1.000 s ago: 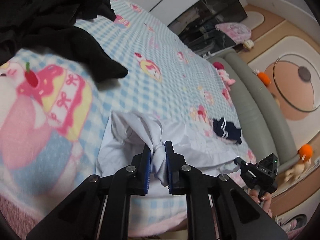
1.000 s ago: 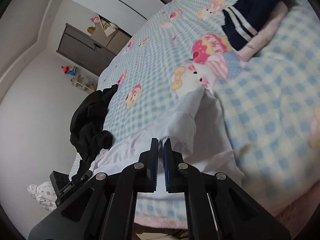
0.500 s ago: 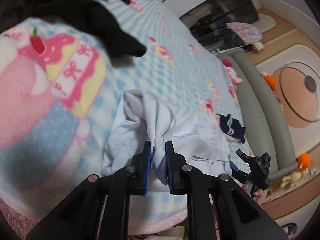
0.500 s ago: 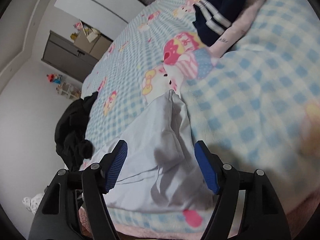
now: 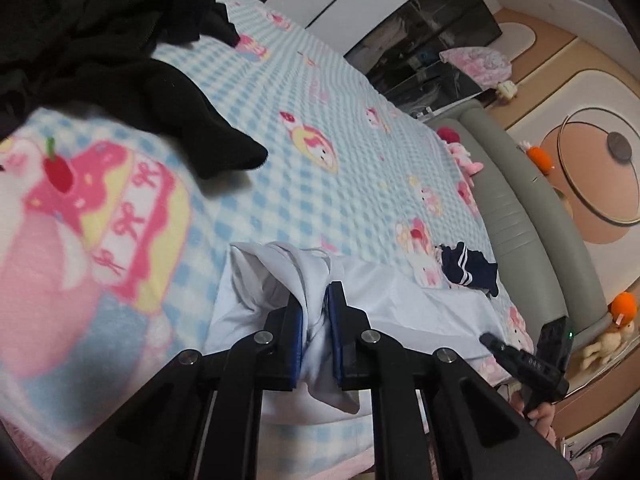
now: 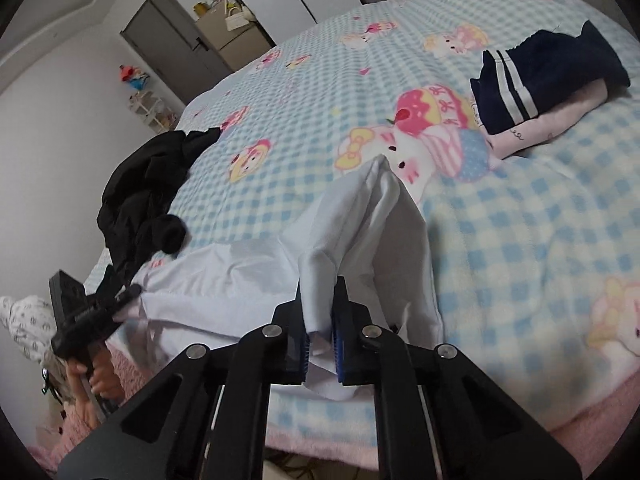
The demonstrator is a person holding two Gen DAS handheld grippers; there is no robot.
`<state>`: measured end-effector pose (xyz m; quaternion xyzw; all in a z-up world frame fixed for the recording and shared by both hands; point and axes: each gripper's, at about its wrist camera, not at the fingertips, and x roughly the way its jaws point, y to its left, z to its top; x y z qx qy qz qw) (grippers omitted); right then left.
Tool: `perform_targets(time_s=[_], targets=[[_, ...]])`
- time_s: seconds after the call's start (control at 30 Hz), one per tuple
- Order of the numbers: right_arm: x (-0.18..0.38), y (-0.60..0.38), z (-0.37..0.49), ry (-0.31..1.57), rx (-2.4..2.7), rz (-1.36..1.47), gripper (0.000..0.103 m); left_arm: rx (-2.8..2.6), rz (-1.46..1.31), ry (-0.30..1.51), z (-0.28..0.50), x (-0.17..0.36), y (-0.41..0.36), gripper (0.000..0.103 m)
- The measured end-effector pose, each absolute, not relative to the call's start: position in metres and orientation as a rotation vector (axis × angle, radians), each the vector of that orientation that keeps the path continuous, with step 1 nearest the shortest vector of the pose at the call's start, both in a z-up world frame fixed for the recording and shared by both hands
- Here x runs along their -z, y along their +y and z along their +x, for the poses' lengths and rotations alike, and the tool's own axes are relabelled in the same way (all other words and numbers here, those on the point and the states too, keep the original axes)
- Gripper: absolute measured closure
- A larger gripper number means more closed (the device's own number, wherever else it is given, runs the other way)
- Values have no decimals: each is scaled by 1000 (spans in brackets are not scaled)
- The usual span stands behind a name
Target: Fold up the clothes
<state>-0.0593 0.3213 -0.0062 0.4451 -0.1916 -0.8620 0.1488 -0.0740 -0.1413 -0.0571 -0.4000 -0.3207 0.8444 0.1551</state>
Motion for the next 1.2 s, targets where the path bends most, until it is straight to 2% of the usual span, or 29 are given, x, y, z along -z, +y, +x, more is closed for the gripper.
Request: perform_targets(time_s=[0.17, 0.27, 0.3, 0.43, 0.5, 0.57, 0.67, 0.73, 0.77, 0.8, 0.97, 1.03, 1.07, 1.1, 1.17, 1.2], targets=[[35, 325, -53, -521, 2492, 1393, 95, -2450, -1373, -804, -75, 90, -134, 91], [74, 335, -61, -608, 2483, 1458, 95, -2424, -1470, -747, -80, 102, -126, 91], [84, 340, -63, -667, 2477, 1453, 95, -2440, -1469, -711, -79, 99, -124, 88], [77, 351, -67, -777, 2469, 1419, 91, -2460, -1480, -666, -72, 94, -124, 87], [66, 356, -65, -759, 2488, 1422, 79, -2453, -1472, -711, -69, 89, -129, 86], [54, 361, -63, -740, 2509, 1423, 71, -2516, -1421, -720, -65, 75, -135, 85], [24, 371, -56, -697, 2599, 1382, 70, -2595, -1286, -636, -66, 45, -131, 84], [3, 369, -57, -649, 2628, 1319, 62, -2542, -1221, -593, -77, 35, -115, 75], [-4, 362, -62, -624, 2603, 1300, 52, -2514, -1201, -573, -83, 32, -106, 75], [-7, 352, -68, -586, 2578, 1289, 47, -2485, -1189, -538, -90, 31, -95, 75], [9, 277, -94, -308, 2488, 1294, 48, -2435, -1300, -368, -114, 63, -54, 75], [38, 265, -101, -252, 2465, 1396, 51, -2468, -1339, -338, -110, 72, -63, 76], [53, 267, -102, -237, 2460, 1447, 56, -2484, -1359, -323, -107, 77, -67, 77], [63, 277, -98, -259, 2454, 1470, 65, -2500, -1379, -308, -105, 81, -71, 79], [76, 301, -88, -357, 2428, 1479, 68, -2528, -1410, -306, -100, 90, -83, 93], [78, 314, -82, -423, 2409, 1471, 74, -2533, -1408, -385, -96, 91, -98, 96]])
